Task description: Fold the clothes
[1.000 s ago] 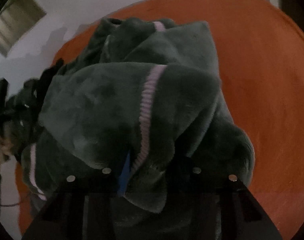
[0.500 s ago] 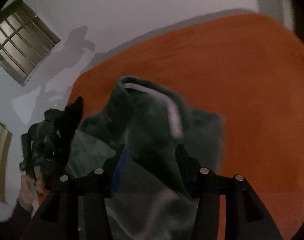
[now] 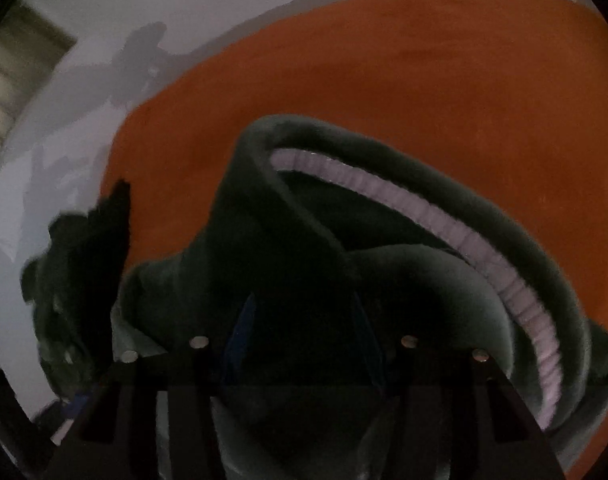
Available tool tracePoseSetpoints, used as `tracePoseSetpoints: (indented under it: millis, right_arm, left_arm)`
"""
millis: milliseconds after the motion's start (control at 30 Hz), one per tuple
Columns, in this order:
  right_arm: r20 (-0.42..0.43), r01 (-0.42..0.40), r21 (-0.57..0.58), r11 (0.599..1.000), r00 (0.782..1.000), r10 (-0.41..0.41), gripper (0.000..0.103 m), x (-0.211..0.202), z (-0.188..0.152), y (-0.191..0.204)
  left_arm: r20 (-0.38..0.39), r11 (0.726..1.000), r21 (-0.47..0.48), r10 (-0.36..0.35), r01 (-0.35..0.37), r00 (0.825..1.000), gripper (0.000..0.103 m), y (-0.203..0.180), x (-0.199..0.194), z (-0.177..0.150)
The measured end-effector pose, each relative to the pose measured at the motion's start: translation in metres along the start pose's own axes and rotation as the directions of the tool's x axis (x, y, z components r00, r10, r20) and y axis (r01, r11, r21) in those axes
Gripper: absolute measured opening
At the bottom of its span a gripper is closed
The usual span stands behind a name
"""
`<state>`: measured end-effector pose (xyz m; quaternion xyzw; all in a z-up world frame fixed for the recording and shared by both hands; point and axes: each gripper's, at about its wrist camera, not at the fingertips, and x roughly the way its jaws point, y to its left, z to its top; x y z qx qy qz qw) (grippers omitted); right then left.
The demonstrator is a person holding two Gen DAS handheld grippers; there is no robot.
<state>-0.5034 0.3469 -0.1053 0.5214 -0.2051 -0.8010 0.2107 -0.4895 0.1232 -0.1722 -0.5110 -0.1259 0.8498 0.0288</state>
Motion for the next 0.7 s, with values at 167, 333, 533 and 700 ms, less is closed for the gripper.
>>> tracePoseSetpoints:
  millis: [167,333,533,700]
  right_arm:
    - [0.098,-0.04,0.023,0.999,0.995,0.037,0.0,-0.015,-0.014,0.007]
    - [0.165,-0.022,0.086,0.996,0.986,0.008,0.018,-0.064,-0.043,-0.009]
    - [0.23,-0.044,0.329,0.943,0.973,-0.035,0.06,-0.125,-0.076,-0.115]
    - [0.152,-0.078,0.333,0.94,0.988,0.029,0.06,-0.109,-0.06,-0.152]
  left_arm:
    - [0.01,1.0,-0.006,0.0,0.0,1.0,0.06,-0.004,0.006,0.012]
    - [-0.001,1.0,0.027,-0.01,0.01,1.0,0.06,-0.031,0.029,0.032]
    - [-0.055,0.987,0.163,-0.005,0.014,0.998,0.06,-0.093,0.064,0.049]
    - [-0.088,0.962,0.271,-0.007,0.031,0.996,0.06,-0.15,0.091,0.054]
